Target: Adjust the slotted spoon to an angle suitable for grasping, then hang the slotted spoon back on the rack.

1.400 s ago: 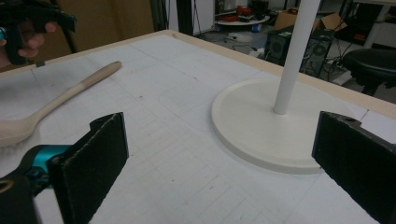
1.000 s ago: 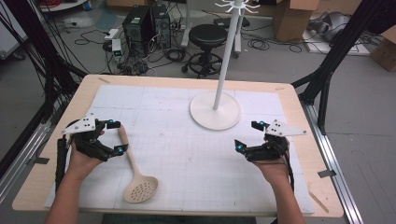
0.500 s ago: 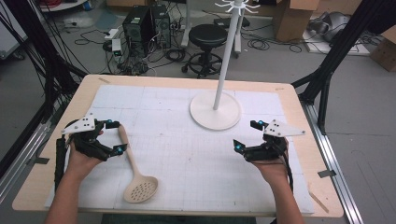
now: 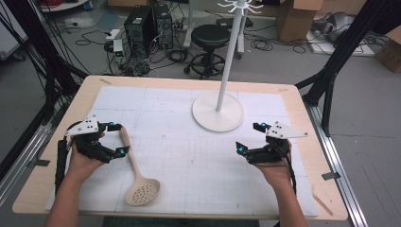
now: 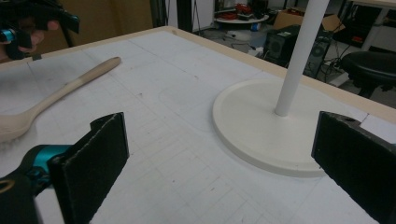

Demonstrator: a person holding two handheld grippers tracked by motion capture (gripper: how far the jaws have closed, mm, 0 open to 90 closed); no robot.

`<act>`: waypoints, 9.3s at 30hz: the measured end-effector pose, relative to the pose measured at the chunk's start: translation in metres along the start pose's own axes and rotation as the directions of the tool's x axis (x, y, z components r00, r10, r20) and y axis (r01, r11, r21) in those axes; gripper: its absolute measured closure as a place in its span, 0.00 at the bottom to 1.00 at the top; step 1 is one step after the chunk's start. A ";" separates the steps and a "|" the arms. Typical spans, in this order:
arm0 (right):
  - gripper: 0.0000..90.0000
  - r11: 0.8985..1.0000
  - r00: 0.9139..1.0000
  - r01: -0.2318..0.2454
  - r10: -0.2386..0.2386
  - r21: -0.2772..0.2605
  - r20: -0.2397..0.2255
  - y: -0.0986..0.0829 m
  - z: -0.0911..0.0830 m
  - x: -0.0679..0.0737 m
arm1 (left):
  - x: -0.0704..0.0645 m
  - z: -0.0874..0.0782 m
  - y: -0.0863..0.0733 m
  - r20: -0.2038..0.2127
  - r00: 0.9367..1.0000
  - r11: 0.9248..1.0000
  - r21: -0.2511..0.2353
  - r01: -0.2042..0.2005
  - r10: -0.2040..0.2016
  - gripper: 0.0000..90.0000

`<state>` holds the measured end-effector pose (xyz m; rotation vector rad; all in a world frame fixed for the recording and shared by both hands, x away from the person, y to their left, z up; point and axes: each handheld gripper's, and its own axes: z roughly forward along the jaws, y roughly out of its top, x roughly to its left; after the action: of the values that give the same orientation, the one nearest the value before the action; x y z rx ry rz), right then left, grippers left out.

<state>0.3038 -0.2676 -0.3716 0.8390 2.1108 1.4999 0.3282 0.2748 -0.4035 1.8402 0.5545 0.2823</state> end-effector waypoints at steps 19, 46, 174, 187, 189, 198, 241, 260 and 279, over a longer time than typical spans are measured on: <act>0.03 1.000 1.000 -0.007 0.007 0.014 0.003 -0.002 0.001 -0.002 | 0.009 0.005 -0.014 0.079 0.997 0.981 0.192 -0.004 -0.011 0.47; 0.03 1.000 1.000 0.008 -0.008 0.017 0.004 -0.002 0.003 0.000 | 0.027 -0.008 -0.035 -0.068 0.990 0.946 0.293 0.136 -0.121 1.00; 0.03 1.000 1.000 0.019 -0.019 0.024 -0.002 0.000 0.005 0.001 | -0.026 0.136 0.032 -0.084 0.990 0.711 0.703 -0.023 0.114 0.75; 0.03 0.999 1.000 0.025 -0.025 0.025 0.000 0.000 0.005 0.001 | -0.030 0.133 0.032 -0.054 0.989 0.692 0.720 -0.058 0.140 0.82; 0.03 0.999 1.000 0.022 -0.022 0.027 0.000 0.000 0.005 0.002 | -0.030 0.133 0.032 -0.057 0.989 0.691 0.720 -0.056 0.139 0.82; 0.03 1.000 1.000 0.021 -0.021 0.023 0.001 0.000 0.004 0.001 | -0.031 0.129 0.037 -0.054 0.993 0.736 0.675 -0.042 0.105 0.76; 0.03 1.000 1.000 0.005 -0.005 0.023 0.001 -0.001 0.003 0.000 | -0.032 0.043 0.061 -0.077 0.996 0.989 0.146 -0.038 0.049 0.13; 0.03 0.999 1.000 0.017 -0.018 0.028 0.009 -0.003 -0.003 -0.002 | -0.024 0.065 0.052 -0.120 0.992 0.959 0.282 0.003 0.032 0.13; 0.03 0.999 1.000 -0.022 0.022 -0.028 0.020 -0.001 -0.014 -0.012 | -0.025 0.123 0.026 -0.062 0.997 0.776 0.631 0.008 0.041 0.53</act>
<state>0.3035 -0.2853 -0.3680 0.8663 2.0683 1.5220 0.3692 0.1538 -0.4181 2.5003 0.7466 0.1825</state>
